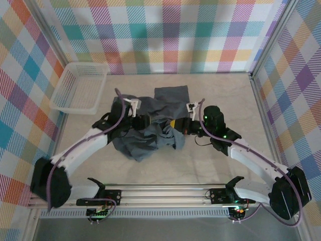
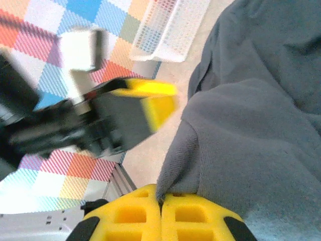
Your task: Fold the inside-out t-shirt
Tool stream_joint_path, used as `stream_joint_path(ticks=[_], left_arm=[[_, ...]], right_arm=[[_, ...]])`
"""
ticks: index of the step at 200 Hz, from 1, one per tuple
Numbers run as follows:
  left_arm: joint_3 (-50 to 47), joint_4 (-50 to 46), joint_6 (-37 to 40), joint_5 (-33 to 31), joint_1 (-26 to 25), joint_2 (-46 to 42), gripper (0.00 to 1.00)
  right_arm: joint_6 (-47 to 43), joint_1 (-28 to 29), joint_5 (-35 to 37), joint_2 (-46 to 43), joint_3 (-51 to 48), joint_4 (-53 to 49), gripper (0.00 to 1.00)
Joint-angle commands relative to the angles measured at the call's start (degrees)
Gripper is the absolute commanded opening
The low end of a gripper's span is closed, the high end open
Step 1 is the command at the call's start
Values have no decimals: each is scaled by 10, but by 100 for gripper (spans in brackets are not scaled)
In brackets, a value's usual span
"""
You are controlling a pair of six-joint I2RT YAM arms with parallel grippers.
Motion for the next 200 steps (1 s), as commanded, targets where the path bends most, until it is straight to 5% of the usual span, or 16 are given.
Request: stream_joint_path(ticks=[1, 40, 94, 102, 115, 118, 142, 165, 184, 200], left_arm=[[-33, 21, -49, 37, -29, -73, 56], [-28, 59, -167, 64, -85, -23, 39], [37, 126, -255, 150, -83, 174, 47], [32, 138, -263, 147, -81, 177, 34], [34, 134, -263, 141, -75, 169, 0], [35, 130, -262, 139, -73, 165, 0], [23, 127, -250, 172, -46, 111, 0], [27, 94, -183, 201, -45, 89, 0], [11, 87, -162, 218, -45, 94, 0], [-14, 101, -162, 222, -46, 94, 0]], right_arm=[[14, -5, 1, 14, 30, -19, 0], [27, -5, -11, 31, 44, -18, 0], [43, -5, -30, 35, 55, -21, 0], [42, -5, -30, 32, 54, -23, 0], [39, -12, -22, 22, 51, -43, 0], [39, -16, -18, 20, 50, -51, 0], [66, -147, -5, 10, 25, -149, 0], [43, -328, -102, 107, -24, -140, 2], [-62, -342, -179, 221, 51, -242, 16], [-59, -335, -197, 210, 48, -229, 35]])
